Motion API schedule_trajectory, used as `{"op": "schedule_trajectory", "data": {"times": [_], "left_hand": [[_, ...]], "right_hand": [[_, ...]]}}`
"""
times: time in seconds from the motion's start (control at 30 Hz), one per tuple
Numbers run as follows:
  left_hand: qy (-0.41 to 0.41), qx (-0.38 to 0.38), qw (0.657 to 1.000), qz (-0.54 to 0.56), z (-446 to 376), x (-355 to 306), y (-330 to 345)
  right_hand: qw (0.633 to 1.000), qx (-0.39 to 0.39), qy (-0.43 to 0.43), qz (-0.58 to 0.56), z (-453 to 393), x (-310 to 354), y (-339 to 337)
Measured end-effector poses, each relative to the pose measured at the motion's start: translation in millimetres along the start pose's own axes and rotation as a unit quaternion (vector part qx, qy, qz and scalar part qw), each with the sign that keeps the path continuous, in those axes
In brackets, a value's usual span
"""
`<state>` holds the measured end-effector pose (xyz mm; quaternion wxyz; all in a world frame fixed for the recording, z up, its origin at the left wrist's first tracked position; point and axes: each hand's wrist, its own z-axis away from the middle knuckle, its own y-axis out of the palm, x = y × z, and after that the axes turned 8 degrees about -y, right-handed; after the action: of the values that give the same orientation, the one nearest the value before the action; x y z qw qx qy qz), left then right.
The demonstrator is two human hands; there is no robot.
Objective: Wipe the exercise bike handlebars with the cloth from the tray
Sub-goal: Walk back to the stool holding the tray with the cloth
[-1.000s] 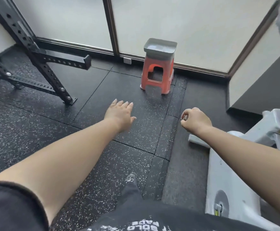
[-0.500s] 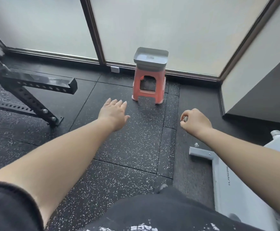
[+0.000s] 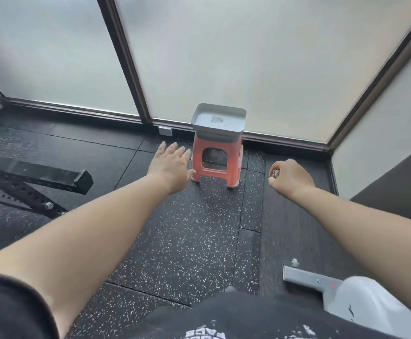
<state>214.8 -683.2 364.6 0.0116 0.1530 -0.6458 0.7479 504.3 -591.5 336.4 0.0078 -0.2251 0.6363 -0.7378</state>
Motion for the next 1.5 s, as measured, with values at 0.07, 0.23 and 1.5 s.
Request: {"op": "schedule_trajectory", "data": {"times": [0.07, 0.23, 1.5], "left_hand": [[0.002, 0.0, 1.0, 0.006, -22.8, -2.6, -0.3], [0.009, 0.031, 0.999, 0.002, -63.4, 4.1, 13.8], [0.079, 0.086, 0.872, 0.476, -579.2, -17.9, -26.4]], "right_hand": [[1.0, 0.003, 0.0, -0.003, -24.7, -2.8, -2.4], [1.0, 0.022, 0.003, -0.003, -71.7, -0.6, 0.4], [0.713, 0.113, 0.122, -0.681, -564.3, 49.0, -4.5]]}}
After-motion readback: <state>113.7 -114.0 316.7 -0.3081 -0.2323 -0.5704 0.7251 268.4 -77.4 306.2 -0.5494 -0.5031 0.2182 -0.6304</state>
